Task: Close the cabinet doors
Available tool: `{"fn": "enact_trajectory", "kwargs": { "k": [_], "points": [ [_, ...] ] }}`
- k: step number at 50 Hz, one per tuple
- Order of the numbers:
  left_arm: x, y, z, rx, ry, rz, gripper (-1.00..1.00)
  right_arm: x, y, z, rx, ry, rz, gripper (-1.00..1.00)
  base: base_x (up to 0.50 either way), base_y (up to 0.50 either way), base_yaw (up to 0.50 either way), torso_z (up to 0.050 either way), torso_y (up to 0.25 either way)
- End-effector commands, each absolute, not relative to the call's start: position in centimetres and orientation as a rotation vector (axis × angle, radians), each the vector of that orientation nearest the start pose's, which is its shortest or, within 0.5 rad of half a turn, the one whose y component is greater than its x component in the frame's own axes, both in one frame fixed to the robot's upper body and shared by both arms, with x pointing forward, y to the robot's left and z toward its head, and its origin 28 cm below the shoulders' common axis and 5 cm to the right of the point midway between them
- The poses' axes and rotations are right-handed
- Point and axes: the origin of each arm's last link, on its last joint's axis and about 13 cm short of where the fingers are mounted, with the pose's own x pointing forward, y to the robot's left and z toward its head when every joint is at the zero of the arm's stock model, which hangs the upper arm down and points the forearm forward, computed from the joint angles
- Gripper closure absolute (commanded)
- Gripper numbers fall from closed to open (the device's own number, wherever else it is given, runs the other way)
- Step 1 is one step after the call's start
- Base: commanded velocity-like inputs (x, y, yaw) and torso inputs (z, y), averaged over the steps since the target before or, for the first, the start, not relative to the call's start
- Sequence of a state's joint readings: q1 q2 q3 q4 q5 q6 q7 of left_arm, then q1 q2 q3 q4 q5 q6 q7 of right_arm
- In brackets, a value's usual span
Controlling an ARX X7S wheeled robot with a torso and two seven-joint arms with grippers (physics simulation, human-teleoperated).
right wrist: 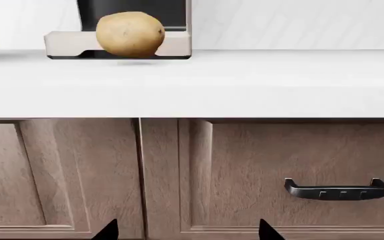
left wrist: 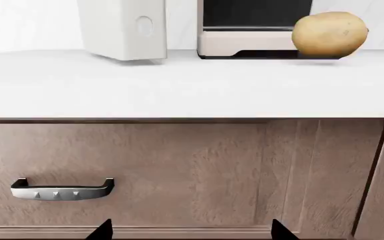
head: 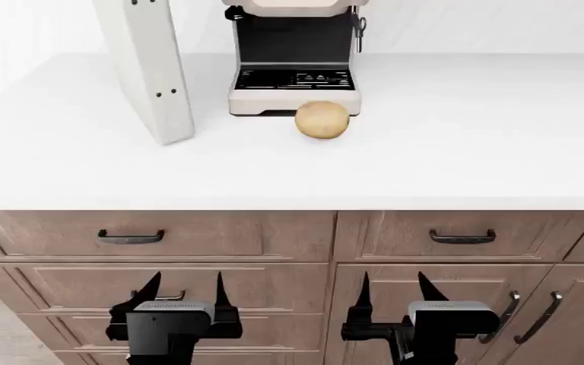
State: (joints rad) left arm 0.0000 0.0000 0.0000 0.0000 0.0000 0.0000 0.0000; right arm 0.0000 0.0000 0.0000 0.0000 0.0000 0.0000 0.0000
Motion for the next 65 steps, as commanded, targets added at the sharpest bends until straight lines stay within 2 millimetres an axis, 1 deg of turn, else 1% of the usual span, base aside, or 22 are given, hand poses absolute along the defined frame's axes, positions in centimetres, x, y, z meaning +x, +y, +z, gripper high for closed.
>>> {"fn": "enact_trajectory", "kwargs": {
  "k": [1,4,5,6,8,9,12,16,17,19,23,24,27,30,32,35,39,44,49,52,56,65],
  "points": [
    [20.9,21.0,1.4,0.015,-0.026,0.001,-1.00,21.4,-9.6,0.6,-0.041,0.025,-0.013,-1.00,0.00,0.00,0.00,0.000,0.000],
    [21.1,21.1,1.2,0.035,-0.039,-0.012,-1.00,21.3,-9.5,0.2,-0.043,0.032,-0.016,-1.00,0.00,0.00,0.00,0.000,0.000],
    [21.2,21.1,1.4,-0.009,-0.014,0.000,-1.00,21.2,-9.6,0.2,-0.033,0.026,-0.014,-1.00,0.00,0.00,0.00,0.000,0.000],
    [21.2,21.1,1.5,0.022,-0.039,0.000,-1.00,21.0,-9.6,0.3,-0.017,0.017,-0.012,-1.00,0.00,0.00,0.00,0.000,0.000],
    [21.0,21.2,1.6,0.014,-0.037,0.002,-1.00,21.0,-9.4,0.7,-0.025,-0.019,0.002,-1.00,0.00,0.00,0.00,0.000,0.000],
    [20.9,21.2,1.9,0.008,-0.064,-0.006,-1.00,20.9,-9.3,0.5,-0.065,-0.027,0.006,-1.00,0.00,0.00,0.00,0.000,0.000],
    [20.7,21.1,2.6,0.009,-0.137,-0.011,-1.00,21.0,-9.4,0.8,-0.045,-0.054,-0.007,-1.00,0.00,0.00,0.00,0.000,0.000],
    [19.9,21.1,4.6,0.004,-0.264,-0.012,-1.00,20.6,-9.2,3.8,-0.034,-0.246,-0.001,-1.00,0.00,0.00,0.00,0.000,0.000],
    [19.9,21.1,4.9,-0.002,-0.278,-0.015,-1.00,20.5,-9.1,4.1,-0.030,-0.260,-0.001,-1.00,0.00,0.00,0.00,0.000,0.000],
    [19.5,21.3,7.1,-0.059,-0.452,-0.042,-1.00,20.2,-9.2,5.8,-0.025,-0.336,-0.014,-1.00,0.00,0.00,0.00,0.000,0.000],
    [19.0,21.8,10.1,-0.058,-0.583,-0.014,-1.00,19.4,-9.3,8.3,-0.026,-0.470,-0.019,-1.00,0.00,0.00,0.00,0.000,0.000],
    [18.6,22.0,11.4,-0.063,-0.634,-0.006,-1.00,18.9,-9.3,9.4,-0.010,-0.516,-0.018,-1.00,0.00,0.00,0.00,0.000,0.000],
    [18.4,22.5,13.1,-0.084,-0.703,0.005,-1.00,18.1,-9.5,11.2,-0.022,-0.581,-0.019,-1.00,0.00,0.00,0.00,0.000,0.000],
    [17.6,22.8,14.5,-0.090,-0.771,0.001,-1.00,16.9,-9.7,12.8,-0.009,-0.664,-0.002,-1.00,0.00,0.00,0.00,0.000,0.000],
    [17.3,22.9,15.0,-0.097,-0.850,-0.021,-1.00,16.7,-9.9,13.1,-0.076,-0.688,-0.031,-1.00,0.00,0.00,0.00,0.000,0.000],
    [17.0,23.0,15.3,-0.113,-0.899,-0.018,-1.00,16.4,-10.0,13.5,-0.083,-0.736,-0.045,-1.00,0.00,0.00,0.00,0.000,0.000],
    [16.8,23.0,15.6,-0.099,-0.911,-0.022,-1.00,15.8,-10.0,14.0,-0.045,-0.771,-0.024,-1.00,0.00,0.00,0.00,0.000,0.000],
    [15.9,23.7,17.6,-0.076,-1.017,0.003,-1.00,14.5,-10.2,16.0,-0.043,-0.884,-0.043,-1.00,0.00,0.00,0.00,0.000,0.000],
    [15.4,23.7,18.2,-0.052,-1.062,-0.002,-1.00,14.1,-10.4,16.6,-0.028,-0.904,-0.053,-1.00,0.00,0.00,0.00,0.000,0.000],
    [14.9,23.8,18.8,-0.040,-1.112,0.004,-1.00,13.3,-10.4,17.3,-0.033,-0.999,-0.055,-1.00,0.00,0.00,0.00,0.000,0.000],
    [14.4,23.9,19.2,-0.055,-1.155,0.007,-1.00,13.2,-10.3,17.4,-0.039,-1.007,-0.063,-1.00,0.00,0.00,0.00,0.000,0.000],
    [14.3,24.1,19.5,-0.040,-1.169,0.042,-1.00,12.7,-10.4,18.0,-0.050,-1.063,-0.088,-1.00,0.00,0.00,0.00,0.000,0.000]
  ]
}}
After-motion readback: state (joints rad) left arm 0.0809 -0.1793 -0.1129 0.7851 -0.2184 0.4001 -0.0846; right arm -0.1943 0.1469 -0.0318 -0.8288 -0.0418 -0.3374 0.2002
